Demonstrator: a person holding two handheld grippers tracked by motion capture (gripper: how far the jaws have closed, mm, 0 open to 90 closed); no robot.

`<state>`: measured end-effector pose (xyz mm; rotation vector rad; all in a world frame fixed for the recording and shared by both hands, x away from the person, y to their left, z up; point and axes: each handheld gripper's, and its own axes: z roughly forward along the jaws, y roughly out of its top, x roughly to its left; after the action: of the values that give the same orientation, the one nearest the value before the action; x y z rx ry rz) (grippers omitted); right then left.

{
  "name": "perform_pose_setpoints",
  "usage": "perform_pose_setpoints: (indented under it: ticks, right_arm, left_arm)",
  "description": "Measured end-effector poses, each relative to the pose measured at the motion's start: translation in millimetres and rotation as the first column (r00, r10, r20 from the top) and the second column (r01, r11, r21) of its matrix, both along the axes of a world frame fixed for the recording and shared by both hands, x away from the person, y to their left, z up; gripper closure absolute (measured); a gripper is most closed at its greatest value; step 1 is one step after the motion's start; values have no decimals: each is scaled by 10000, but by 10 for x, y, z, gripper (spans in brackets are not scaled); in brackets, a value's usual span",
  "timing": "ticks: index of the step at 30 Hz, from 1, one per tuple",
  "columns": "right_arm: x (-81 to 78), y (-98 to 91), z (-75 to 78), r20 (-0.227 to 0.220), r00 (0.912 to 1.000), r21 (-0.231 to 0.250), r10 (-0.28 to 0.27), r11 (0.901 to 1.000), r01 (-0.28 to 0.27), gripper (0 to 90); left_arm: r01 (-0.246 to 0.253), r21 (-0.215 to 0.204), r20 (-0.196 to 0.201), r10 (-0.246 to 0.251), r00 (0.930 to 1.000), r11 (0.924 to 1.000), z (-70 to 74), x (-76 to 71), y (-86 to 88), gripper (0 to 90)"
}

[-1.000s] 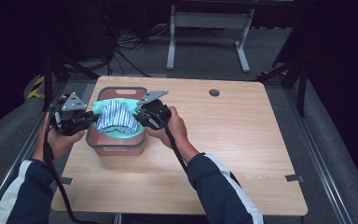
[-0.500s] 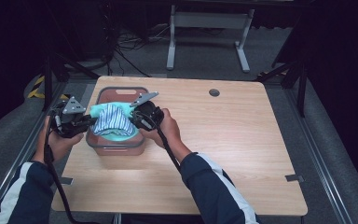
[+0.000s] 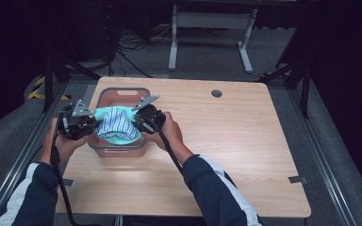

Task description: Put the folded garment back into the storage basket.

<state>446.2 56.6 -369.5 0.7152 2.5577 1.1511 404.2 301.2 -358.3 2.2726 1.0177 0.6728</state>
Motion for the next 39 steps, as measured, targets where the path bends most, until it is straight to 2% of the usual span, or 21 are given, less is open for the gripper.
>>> perform_pose_setpoints:
  ticks: [4, 5, 7, 8, 9, 10, 16, 19, 20, 24, 26, 32, 37, 38, 39]
  right_arm:
    - [7, -17, -16, 6, 10000, 5, -84, 10000, 84, 835]
    - [13, -22, -24, -20, 10000, -21, -95, 10000, 95, 831]
    - [22, -20, -40, -71, 9999, -20, -112, 9999, 112, 828]
    - [27, -14, -48, -68, 9999, -33, -116, 9999, 116, 828]
    - [27, -5, -55, -68, 9999, -28, -103, 9999, 103, 828]
    - [29, 4, -63, -67, 10000, -54, -74, 10000, 74, 828]
    - [28, 48, -93, -50, 10000, -153, -33, 9999, 32, 823]
    - [28, 60, -104, -87, 10000, -199, -32, 9998, 30, 813]
    - [30, 61, -111, -88, 10000, -242, -44, 9997, 42, 804]
    - [35, 52, -114, -62, 9999, -248, -139, 9996, 137, 774]
    - [36, 33, -114, -35, 9998, -240, -199, 9995, 198, 737]
    - [9, -44, -112, 17, 9998, -259, -212, 9994, 212, 720]
    - [-38, -190, -66, 185, 9996, -183, -231, 9996, 234, 685]
    - [-47, -228, -51, 215, 9996, -163, -207, 9996, 210, 676]
    - [-65, -273, -31, 265, 9994, -154, -223, 9996, 227, 670]
  left_arm:
    - [18, 86, -111, -17, 9999, 10000, -15, 10, -24, 803]
    - [41, 88, 8, -41, 10000, 10000, -31, 15, -30, 802]
    - [10, 201, -135, -7, 9999, 9998, -29, 17, -38, 800]
    - [-47, 157, -16, 47, 10000, 9999, -39, 18, -39, 798]
    - [-18, 210, -107, 20, 9999, 9998, -28, 19, -32, 798]
    - [-14, 223, -34, 15, 10000, 9997, -28, 19, -25, 798]
    - [-124, 151, 4, 124, 9999, 9998, -28, 15, -6, 794]
    - [-213, 66, 39, 213, 9998, 9998, -37, 20, -2, 769]
    - [-103, 173, -90, 104, 9999, 9998, -34, 21, 0, 766]
    - [-192, 97, -5, 192, 9998, 9998, -40, 17, -4, 735]
    - [-222, 39, 114, 222, 9997, 9997, -32, 15, 0, 722]
    - [-151, -222, 412, 160, 9990, 9996, 47, -48, -51, 687]
    - [192, -619, 752, -145, 9971, 9979, 119, -148, -202, 626]
    - [192, -619, 752, -145, 9971, 9979, 119, -148, -202, 608]
    - [366, -580, 919, -312, 9953, 9976, 139, -192, -285, 584]
